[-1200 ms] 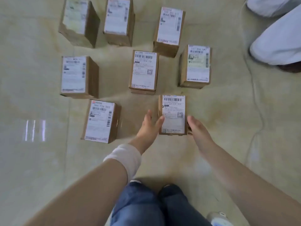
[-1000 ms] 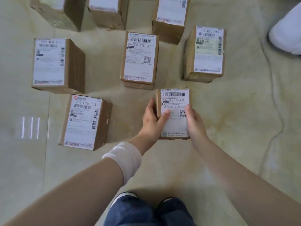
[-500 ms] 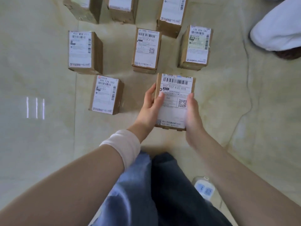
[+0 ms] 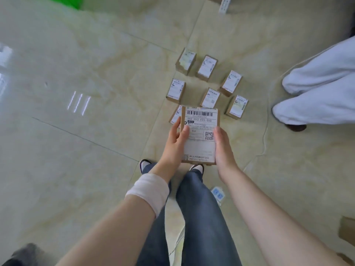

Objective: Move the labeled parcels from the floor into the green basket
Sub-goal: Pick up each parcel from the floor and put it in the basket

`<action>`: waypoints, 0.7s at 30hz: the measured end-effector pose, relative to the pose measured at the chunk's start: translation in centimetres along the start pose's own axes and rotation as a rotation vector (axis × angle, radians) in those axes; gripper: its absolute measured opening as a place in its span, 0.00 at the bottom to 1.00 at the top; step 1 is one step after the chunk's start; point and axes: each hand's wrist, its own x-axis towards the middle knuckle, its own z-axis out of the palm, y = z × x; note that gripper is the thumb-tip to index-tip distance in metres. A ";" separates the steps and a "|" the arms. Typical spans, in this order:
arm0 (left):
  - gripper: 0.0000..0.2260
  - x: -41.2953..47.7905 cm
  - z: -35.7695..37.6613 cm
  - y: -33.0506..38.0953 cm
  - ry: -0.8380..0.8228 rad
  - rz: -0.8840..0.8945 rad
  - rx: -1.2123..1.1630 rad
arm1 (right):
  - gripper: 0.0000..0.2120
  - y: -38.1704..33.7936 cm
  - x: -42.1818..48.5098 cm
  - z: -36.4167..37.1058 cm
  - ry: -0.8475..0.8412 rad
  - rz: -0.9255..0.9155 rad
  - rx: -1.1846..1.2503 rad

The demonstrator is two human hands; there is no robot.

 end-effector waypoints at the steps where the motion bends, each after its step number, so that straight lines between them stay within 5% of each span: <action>1: 0.21 -1.0 -0.9 1.2 0.011 0.016 -0.015 | 0.21 -1.2 -1.1 1.1 -0.003 -0.004 0.008; 21: 0.24 -1.2 -33.3 20.7 0.221 0.098 -0.186 | 0.23 -14.0 -5.0 38.9 -0.177 -0.035 -0.267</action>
